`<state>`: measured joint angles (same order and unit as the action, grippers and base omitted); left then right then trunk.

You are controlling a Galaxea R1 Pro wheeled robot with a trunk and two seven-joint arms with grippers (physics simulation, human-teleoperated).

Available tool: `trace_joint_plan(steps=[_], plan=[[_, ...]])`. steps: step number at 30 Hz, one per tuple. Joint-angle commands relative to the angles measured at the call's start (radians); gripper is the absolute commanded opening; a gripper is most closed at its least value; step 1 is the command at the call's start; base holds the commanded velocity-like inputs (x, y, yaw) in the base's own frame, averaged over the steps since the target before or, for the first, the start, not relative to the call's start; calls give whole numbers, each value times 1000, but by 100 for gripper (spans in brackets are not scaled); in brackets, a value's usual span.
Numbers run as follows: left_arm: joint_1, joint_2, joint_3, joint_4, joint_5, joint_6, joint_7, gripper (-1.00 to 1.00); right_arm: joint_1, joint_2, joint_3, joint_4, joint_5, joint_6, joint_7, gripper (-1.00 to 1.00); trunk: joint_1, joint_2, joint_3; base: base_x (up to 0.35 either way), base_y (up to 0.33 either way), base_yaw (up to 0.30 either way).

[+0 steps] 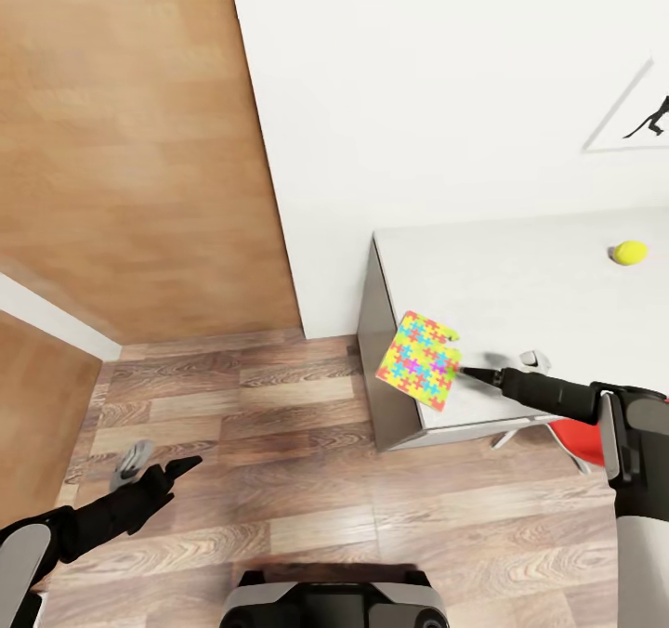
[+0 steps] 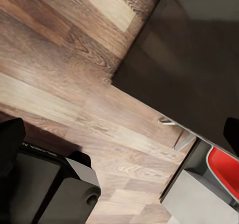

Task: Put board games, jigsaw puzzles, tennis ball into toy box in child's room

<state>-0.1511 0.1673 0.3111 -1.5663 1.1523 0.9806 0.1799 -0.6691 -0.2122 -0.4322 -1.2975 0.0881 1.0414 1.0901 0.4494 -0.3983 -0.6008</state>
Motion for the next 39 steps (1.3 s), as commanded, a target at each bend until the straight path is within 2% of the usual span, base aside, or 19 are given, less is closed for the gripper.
trace_joint_plan(steps=[1,16,24,30,35,39], plan=[[-1,0,1,-1,11,4,10,100,0,0,-2,0,9,6,10,100,1,-2,-1,0,-205,0],[-1,-1,0,-1,10,-9,10,100,10,-3,-4,-3,5,6,12,100,1,-2,-1,0,-84,0],[-2,-1,1,-1,10,-12,10,100,15,-22,-5,-29,2,6,21,100,1,-2,-1,0,-14,0],[-25,-1,2,17,17,-32,0,100,21,-38,-9,-77,1,-1,24,100,1,-2,-1,0,-5,0],[-51,-3,2,64,21,-67,-31,100,23,-44,-21,-112,0,-2,24,100,1,-2,-1,0,-2,0],[-68,-15,2,120,19,-119,-100,100,25,-45,-29,-146,0,-3,25,100,1,-2,-1,0,-1,0]])
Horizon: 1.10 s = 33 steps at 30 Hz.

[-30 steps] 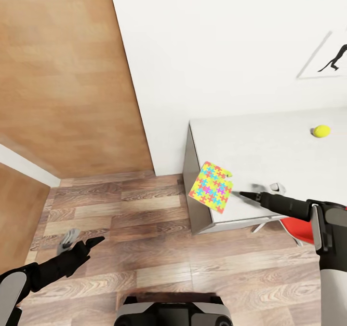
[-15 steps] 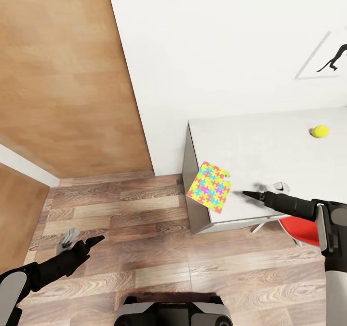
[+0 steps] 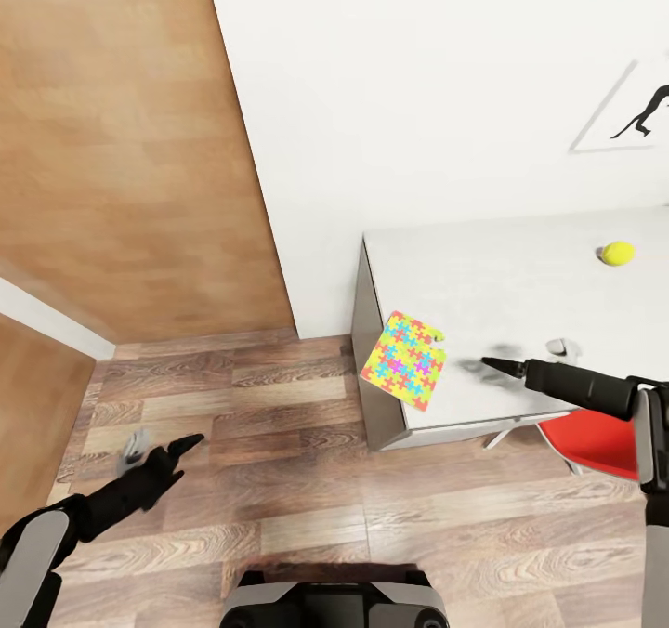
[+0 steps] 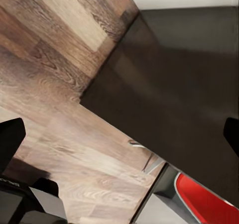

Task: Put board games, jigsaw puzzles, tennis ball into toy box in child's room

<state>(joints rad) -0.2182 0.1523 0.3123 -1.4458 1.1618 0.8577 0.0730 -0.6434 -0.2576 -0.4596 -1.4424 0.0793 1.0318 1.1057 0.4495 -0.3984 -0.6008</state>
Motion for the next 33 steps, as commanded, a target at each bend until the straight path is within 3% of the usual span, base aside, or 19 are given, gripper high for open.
trace_joint_plan(steps=[1,5,7,10,12,13,15,16,18,21,23,24,25,33], plan=[[-6,-4,1,23,6,-18,-19,100,-1,0,-3,-14,9,6,9,100,1,-2,-1,0,0,0],[-22,-7,-1,87,-3,-68,-71,100,0,-1,-5,-40,8,7,9,100,1,-2,-1,0,0,0],[-57,-7,-17,167,-26,-115,-122,100,0,0,-7,-61,8,7,9,100,1,-2,-1,0,0,0],[-81,-7,-32,211,-46,-136,-150,100,1,0,-8,-70,8,7,9,100,1,-2,-1,0,0,0],[-132,-8,-74,309,-98,-173,-213,100,3,0,-8,-82,8,8,9,100,1,-2,-1,0,0,0],[-132,-8,-74,309,-98,-173,-213,100,3,0,-8,-82,8,8,9,100,1,-2,-1,0,0,0],[-179,-10,-111,422,-145,-209,-292,100,5,1,-9,-90,8,8,9,100,1,-2,-1,0,0,0],[-179,-10,-111,422,-145,-209,-292,100,5,1,-9,-90,8,8,9,100,1,-2,-1,0,0,0],[-223,-12,-136,537,-178,-239,-387,100,6,1,-9,-96,8,8,9,100,1,-2,-1,0,0,0],[-244,-12,-145,591,-191,-251,-438,100,6,1,-9,-98,8,8,9,100,1,-2,-1,0,0,0],[-278,-14,-160,684,-213,-270,-536,100,7,1,-9,-101,8,8,9,100,1,-2,-1,0,0,0],[-278,-14,-160,684,-213,-270,-536,100,7,1,-9,-101,8,8,9,100,1,-2,-1,0,0,0],[-291,-14,-166,720,-220,-276,-578,100,7,2,-10,-103,8,8,9,100,1,-2,-1,0,0,0],[-326,-16,-181,818,-240,-295,-696,100,9,3,-9,-108,8,8,10,100,1,-2,-1,0,0,0]])
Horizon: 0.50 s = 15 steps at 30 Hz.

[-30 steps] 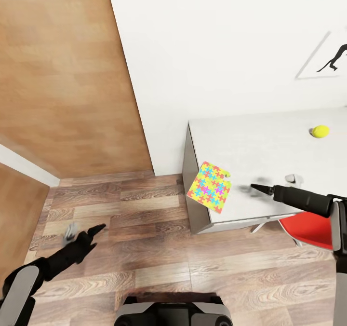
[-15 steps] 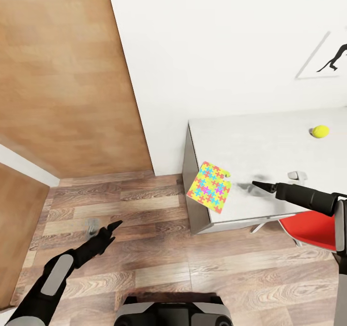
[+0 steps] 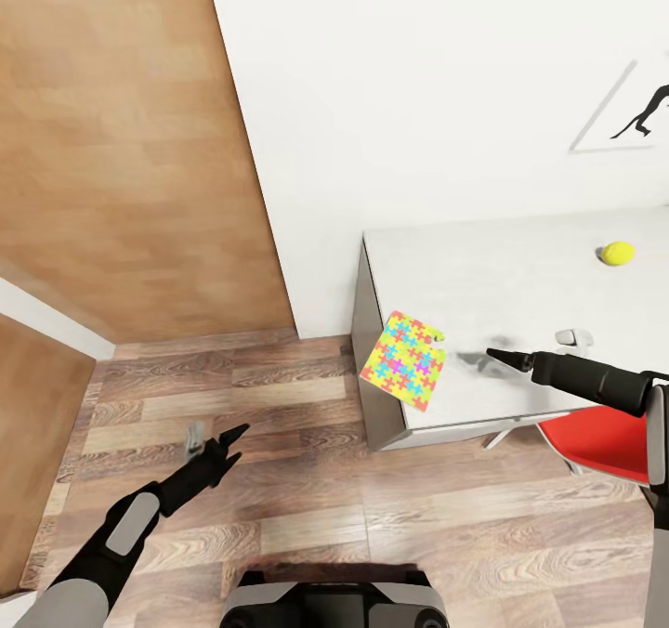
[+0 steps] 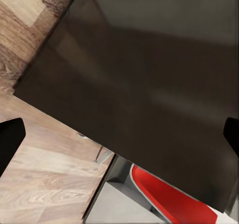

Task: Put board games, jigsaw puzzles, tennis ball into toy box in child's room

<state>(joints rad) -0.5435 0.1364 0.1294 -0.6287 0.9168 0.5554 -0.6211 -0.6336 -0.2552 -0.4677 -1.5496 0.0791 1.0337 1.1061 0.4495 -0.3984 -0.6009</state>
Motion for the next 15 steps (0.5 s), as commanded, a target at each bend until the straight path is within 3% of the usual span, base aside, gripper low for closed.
trace_joint_plan(steps=[1,15], plan=[[-1,0,2,1,5,7,-1,100,-1,0,-1,-1,8,6,9,100,1,-2,-1,0,0,0],[-18,-4,-6,43,0,-6,-62,100,10,2,-1,-21,8,6,9,100,1,-2,-1,0,0,0]])
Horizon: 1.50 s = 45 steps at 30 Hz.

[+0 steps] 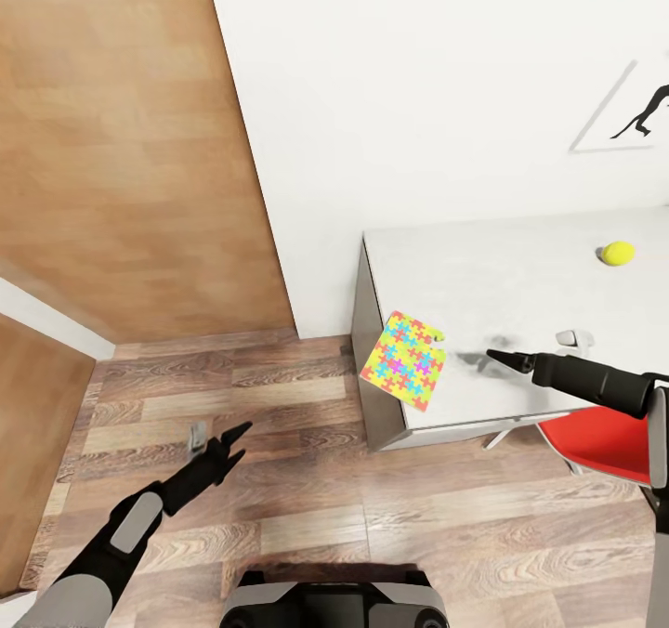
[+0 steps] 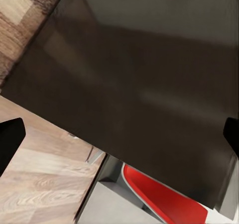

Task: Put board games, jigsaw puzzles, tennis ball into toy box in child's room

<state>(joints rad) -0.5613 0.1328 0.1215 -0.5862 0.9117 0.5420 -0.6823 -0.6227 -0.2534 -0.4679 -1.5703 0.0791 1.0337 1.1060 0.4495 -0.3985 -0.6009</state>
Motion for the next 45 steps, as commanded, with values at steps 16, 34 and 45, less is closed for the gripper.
trace_joint_plan(steps=[16,34,45], plan=[[-2,0,-45,-14,5,6,-141,100,8,4,-1,-15,8,6,9,100,1,-2,-1,0,0,0],[-2,1,-70,-16,3,4,-211,100,10,0,-2,-27,8,8,9,100,1,-2,-1,0,0,0],[-2,0,-73,-18,4,3,-218,100,11,-3,-9,-32,8,8,9,100,1,-2,-1,0,0,-2]])
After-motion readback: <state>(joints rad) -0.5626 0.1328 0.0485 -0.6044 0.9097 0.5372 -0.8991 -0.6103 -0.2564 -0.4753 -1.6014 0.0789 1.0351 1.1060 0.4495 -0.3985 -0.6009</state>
